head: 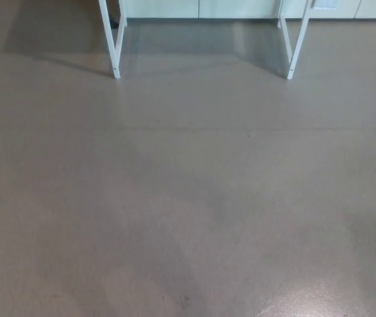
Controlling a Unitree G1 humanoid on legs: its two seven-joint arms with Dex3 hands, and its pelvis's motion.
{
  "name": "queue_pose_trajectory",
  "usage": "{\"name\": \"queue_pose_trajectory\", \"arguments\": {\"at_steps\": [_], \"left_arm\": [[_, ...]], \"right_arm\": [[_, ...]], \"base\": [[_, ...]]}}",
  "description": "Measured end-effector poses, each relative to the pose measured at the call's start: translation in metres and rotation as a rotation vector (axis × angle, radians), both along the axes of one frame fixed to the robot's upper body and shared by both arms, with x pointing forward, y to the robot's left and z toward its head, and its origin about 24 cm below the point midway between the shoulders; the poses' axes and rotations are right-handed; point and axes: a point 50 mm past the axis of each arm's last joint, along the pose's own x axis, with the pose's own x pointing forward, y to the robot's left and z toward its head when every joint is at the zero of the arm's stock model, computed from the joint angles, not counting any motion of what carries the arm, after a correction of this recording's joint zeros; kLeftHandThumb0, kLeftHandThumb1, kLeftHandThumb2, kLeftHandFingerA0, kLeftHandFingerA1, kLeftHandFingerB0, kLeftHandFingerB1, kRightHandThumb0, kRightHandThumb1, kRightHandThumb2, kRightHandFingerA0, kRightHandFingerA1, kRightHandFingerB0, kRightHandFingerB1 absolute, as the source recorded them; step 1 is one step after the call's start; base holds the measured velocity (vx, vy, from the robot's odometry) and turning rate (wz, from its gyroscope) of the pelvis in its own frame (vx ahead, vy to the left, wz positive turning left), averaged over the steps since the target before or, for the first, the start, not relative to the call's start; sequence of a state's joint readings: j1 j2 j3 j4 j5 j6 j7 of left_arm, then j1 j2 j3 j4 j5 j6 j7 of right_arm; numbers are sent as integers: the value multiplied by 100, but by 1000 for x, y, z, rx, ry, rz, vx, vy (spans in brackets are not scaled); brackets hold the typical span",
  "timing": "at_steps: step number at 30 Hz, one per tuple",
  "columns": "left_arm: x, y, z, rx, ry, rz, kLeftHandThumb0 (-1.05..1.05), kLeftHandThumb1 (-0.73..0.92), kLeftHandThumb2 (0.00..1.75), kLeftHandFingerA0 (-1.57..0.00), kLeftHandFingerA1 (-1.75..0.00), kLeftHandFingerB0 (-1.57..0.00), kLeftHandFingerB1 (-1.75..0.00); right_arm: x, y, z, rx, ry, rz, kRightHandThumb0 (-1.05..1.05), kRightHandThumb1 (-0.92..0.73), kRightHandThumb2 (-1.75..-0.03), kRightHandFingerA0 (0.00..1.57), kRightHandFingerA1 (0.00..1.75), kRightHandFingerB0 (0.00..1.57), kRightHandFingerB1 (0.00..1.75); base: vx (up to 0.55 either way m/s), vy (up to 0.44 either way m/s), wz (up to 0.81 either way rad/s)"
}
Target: The robot walk towards a table in front and uses its left hand to pick up the pot from the base and places it on the table
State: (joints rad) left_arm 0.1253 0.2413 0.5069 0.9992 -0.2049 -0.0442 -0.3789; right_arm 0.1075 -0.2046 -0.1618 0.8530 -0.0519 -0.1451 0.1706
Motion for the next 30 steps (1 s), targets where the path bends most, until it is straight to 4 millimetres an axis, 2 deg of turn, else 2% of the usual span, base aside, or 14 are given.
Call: {"name": "queue_pose_trajectory", "arguments": {"at_steps": [3,4,5,10,11,13,14,21,23,26,27,28,29,30], "left_arm": [[-3,2,1,-37,-45,20,-3,40,85,-25,-54,-13,-47],[-4,2,1,-43,-50,22,-6,36,82,-37,-57,-18,-48],[-6,3,1,-48,-55,24,-7,34,80,-39,-57,-19,-48],[-13,3,0,-55,-50,34,-5,33,80,-36,-56,-17,-48],[-14,3,-1,-57,-49,36,-6,33,80,-33,-55,-17,-47],[-15,3,-1,-58,-50,34,-4,33,79,-33,-54,-18,-47],[-15,4,0,-57,-50,33,-4,34,79,-33,-55,-18,-47],[-13,7,3,-37,-58,12,-8,33,79,-33,-55,-16,-47],[-18,4,0,-40,-42,1,-7,33,79,-32,-54,-16,-47],[-20,3,-1,-40,-34,-6,-6,34,80,-31,-54,-16,-47],[-20,3,-1,-40,-33,-7,-5,34,79,-31,-54,-17,-47],[-20,3,-1,-40,-32,-7,-5,34,79,-31,-54,-17,-47],[-21,4,-1,-39,-31,-6,-5,34,80,-30,-54,-17,-47],[-20,1,-2,-47,-33,-8,-6,33,79,-31,-54,-17,-47]], "right_arm": [[0,-1,2,19,-27,2,-22,-56,-56,55,44,32,35],[-1,-1,2,21,-30,4,-23,-56,-56,54,44,32,35],[-2,-2,2,25,-33,8,-24,-56,-56,54,44,31,35],[-6,-3,2,32,-36,17,-21,-57,-57,51,43,31,34],[-6,-3,2,34,-38,18,-17,-40,-86,44,61,19,50],[-6,-4,2,40,-41,18,-17,-40,-86,43,61,19,50],[-7,-4,2,42,-42,18,-22,-57,-56,51,43,32,34],[-11,-5,1,40,-31,33,-25,-56,-56,55,44,32,35],[-12,-8,2,25,-30,44,-26,-55,-56,55,44,32,35],[-12,-7,2,23,-29,55,-25,-56,-56,53,44,31,35],[-11,-7,2,23,-30,58,-18,-39,-86,43,61,19,50],[-11,-7,2,23,-32,58,-18,-39,-86,43,61,19,50],[-10,-6,2,25,-35,58,-23,-56,-56,53,43,31,34],[-10,-4,1,30,-35,61,-23,-56,-56,52,43,31,34]], "base": [[0,0,0],[0,0,0],[0,0,0],[0,0,0],[0,0,0],[0,0,0],[0,0,0],[2,-14,14],[31,89,-6],[44,188,-5],[113,300,-19],[181,397,-43],[249,446,8],[254,430,-35]]}}
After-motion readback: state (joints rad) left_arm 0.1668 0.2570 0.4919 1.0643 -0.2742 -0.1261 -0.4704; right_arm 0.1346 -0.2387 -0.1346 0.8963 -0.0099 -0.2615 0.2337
